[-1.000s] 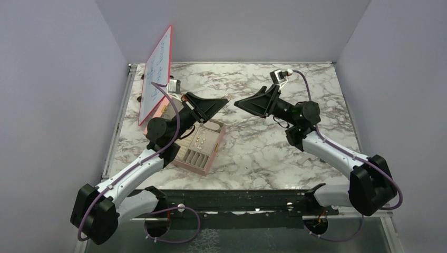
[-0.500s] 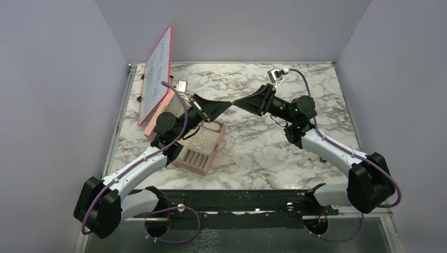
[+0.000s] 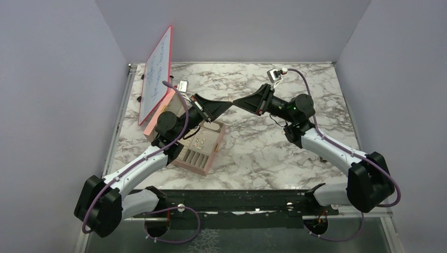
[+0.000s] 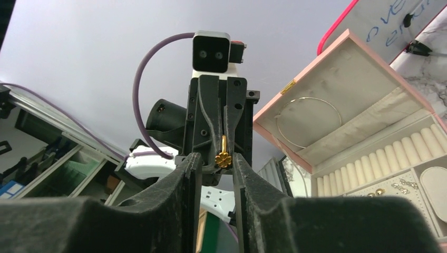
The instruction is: Organize the mixed jewelry
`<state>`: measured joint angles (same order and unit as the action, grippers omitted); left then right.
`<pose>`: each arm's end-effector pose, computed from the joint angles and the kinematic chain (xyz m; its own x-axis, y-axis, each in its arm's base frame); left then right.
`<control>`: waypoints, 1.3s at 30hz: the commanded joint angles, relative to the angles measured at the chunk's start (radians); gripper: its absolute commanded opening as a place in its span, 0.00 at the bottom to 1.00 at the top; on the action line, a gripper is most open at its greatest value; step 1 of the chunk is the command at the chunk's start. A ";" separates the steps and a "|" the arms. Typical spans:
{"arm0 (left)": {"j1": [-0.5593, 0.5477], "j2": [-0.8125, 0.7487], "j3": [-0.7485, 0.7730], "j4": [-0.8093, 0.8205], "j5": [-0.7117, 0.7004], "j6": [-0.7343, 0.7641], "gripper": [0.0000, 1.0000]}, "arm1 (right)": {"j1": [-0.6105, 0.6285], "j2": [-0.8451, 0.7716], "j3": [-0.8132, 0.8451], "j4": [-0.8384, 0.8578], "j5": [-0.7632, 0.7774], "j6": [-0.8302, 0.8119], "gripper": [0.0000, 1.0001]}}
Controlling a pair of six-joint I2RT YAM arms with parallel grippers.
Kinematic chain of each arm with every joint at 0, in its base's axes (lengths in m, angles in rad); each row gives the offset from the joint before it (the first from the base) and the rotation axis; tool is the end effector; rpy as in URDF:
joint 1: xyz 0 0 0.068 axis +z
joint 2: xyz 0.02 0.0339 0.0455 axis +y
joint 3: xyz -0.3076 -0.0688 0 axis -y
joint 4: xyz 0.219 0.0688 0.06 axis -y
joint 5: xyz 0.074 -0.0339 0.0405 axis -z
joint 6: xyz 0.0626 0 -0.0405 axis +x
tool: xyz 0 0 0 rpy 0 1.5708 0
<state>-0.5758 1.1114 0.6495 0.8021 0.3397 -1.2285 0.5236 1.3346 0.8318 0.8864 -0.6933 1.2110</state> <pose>0.1831 -0.1437 0.3897 -0.6378 -0.6448 -0.4211 0.5244 0.0369 -0.8507 0.2243 0.1757 0.4053 -0.7262 0.4120 -0.5504 -0.6195 -0.0450 0.7837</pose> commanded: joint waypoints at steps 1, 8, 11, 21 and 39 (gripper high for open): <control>0.002 0.004 0.027 0.009 0.011 0.021 0.00 | 0.004 0.003 0.038 -0.018 0.025 -0.030 0.30; 0.003 -0.002 0.022 0.009 0.006 0.021 0.00 | 0.005 0.008 0.040 -0.028 0.049 -0.035 0.21; 0.003 -0.009 0.023 0.009 0.004 0.025 0.00 | 0.004 0.014 0.047 -0.034 0.054 -0.031 0.15; 0.003 -0.046 -0.002 0.008 -0.013 0.064 0.14 | 0.004 0.017 0.080 -0.145 0.081 -0.086 0.01; 0.022 -0.292 -0.010 -0.420 -0.183 0.360 0.65 | 0.018 0.067 0.270 -0.618 0.107 -0.444 0.01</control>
<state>-0.5621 0.9329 0.6048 0.6121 0.2722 -1.0546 0.5255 1.3655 1.0157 0.4885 -0.6136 0.9478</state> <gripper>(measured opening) 0.584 0.130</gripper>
